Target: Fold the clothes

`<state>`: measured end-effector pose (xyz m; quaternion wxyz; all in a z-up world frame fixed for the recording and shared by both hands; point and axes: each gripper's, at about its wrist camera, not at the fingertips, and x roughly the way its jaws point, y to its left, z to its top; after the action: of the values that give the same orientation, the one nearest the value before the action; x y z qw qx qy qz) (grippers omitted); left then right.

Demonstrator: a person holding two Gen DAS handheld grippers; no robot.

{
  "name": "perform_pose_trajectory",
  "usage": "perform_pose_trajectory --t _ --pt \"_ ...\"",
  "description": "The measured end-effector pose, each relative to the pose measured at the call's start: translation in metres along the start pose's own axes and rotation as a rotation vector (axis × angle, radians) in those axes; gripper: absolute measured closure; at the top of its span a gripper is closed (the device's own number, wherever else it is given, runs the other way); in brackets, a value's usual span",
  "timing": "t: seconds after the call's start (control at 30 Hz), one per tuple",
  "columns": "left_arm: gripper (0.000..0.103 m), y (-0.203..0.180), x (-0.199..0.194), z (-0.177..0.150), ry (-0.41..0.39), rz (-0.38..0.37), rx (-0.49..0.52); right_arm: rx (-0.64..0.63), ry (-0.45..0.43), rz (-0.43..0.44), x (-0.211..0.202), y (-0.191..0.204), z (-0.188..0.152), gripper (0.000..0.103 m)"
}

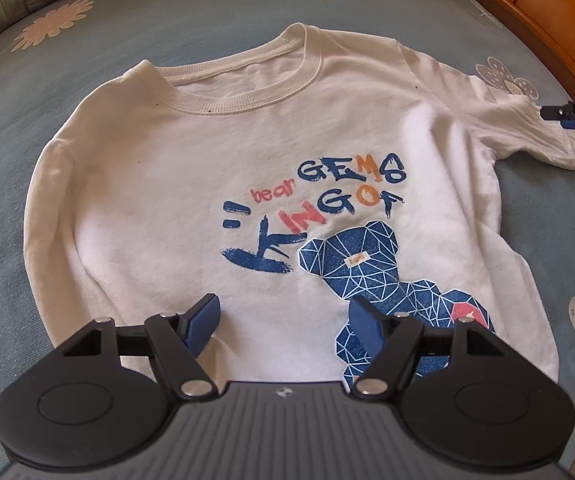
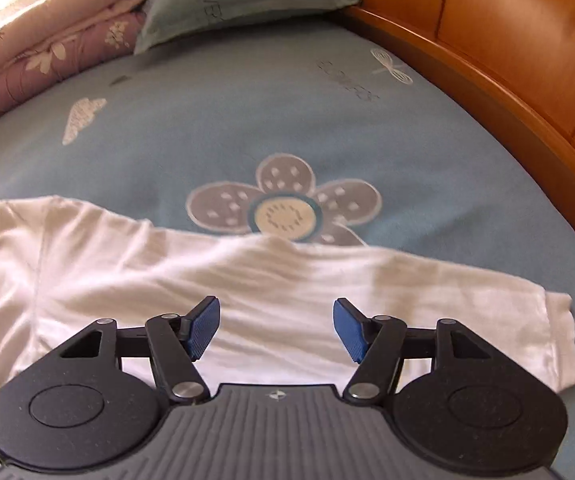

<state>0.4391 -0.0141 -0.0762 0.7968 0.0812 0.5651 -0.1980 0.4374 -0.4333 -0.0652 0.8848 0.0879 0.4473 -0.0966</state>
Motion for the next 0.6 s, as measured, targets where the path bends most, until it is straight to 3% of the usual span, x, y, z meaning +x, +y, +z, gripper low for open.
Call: perform_pose_trajectory --t 0.1,0.13,0.2,0.3,0.4,0.5,0.6 --pt "0.031 -0.003 0.003 0.001 0.011 0.01 0.008 -0.043 0.032 0.03 0.036 0.031 0.006 0.03" --pt "0.031 -0.003 0.004 0.001 0.015 0.014 0.012 -0.064 0.028 0.007 0.044 0.035 0.007 0.025" --pt "0.031 -0.003 0.006 0.001 0.02 0.018 0.015 -0.106 0.012 -0.044 0.06 0.042 0.007 0.0" --pt "0.03 -0.002 0.006 0.0 0.016 0.016 0.009 0.017 0.043 -0.019 0.057 0.018 0.02 0.003" --pt "0.029 -0.002 0.006 -0.001 0.008 0.015 0.001 0.058 -0.005 0.013 0.022 -0.004 0.013 0.003" --pt "0.026 -0.003 0.006 -0.001 0.012 0.017 0.004 0.069 -0.024 0.009 0.001 -0.033 -0.011 0.0" --pt "0.025 -0.004 0.007 0.0 0.016 0.018 0.007 0.12 0.058 -0.023 0.006 -0.072 -0.04 0.0"
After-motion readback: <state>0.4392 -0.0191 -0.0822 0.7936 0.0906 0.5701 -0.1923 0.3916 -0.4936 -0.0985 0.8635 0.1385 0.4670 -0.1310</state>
